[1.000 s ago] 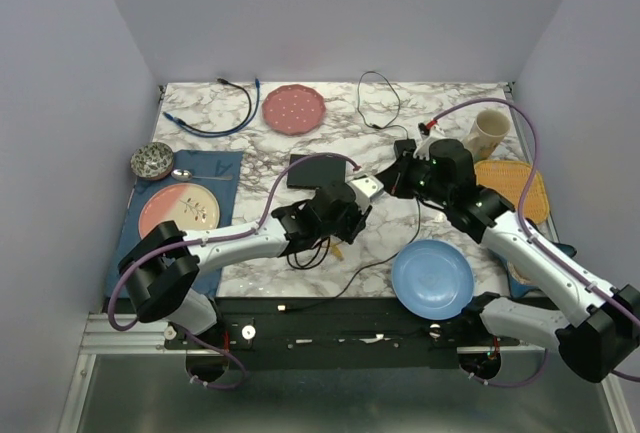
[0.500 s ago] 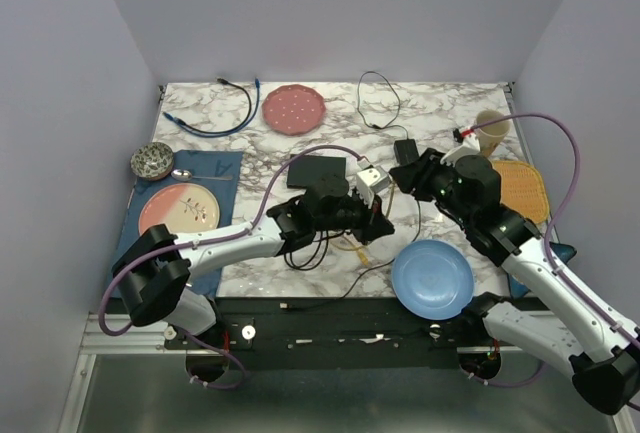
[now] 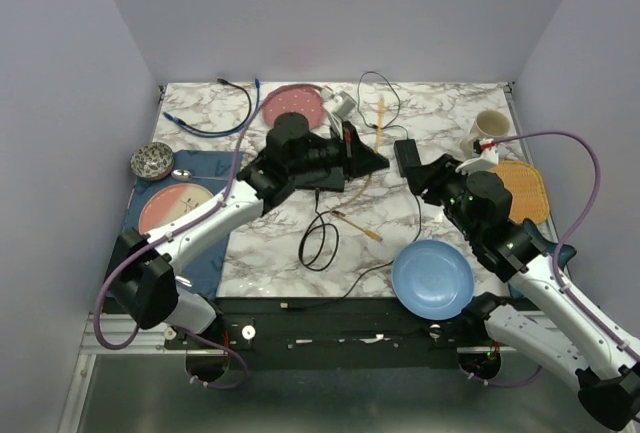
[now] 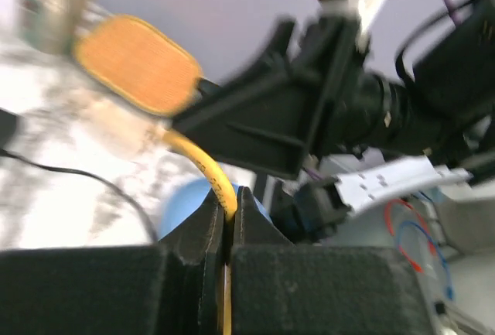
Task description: Pull the plug from the switch port
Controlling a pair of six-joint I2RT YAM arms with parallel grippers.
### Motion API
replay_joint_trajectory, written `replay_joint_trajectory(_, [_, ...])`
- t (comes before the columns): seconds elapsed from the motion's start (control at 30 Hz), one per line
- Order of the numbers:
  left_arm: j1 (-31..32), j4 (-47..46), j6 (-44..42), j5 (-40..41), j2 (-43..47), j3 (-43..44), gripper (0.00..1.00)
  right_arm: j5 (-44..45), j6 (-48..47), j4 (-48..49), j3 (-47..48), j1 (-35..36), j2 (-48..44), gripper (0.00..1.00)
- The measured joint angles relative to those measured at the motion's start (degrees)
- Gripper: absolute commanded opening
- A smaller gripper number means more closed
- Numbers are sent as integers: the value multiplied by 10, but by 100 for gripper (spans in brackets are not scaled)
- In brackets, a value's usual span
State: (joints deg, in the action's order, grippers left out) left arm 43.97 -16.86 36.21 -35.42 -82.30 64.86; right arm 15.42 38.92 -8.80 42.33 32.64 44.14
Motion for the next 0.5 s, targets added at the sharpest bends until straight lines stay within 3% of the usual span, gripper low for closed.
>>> replay_joint_trajectory(0.27, [-127,110,-42,81,6,213,0,0,-5,-16,-56,-2,52,52])
replay_joint_trajectory(0.5, [-185,126,-31,100,-6,232,0,-9,-15,-12,-56,-2,89,51])
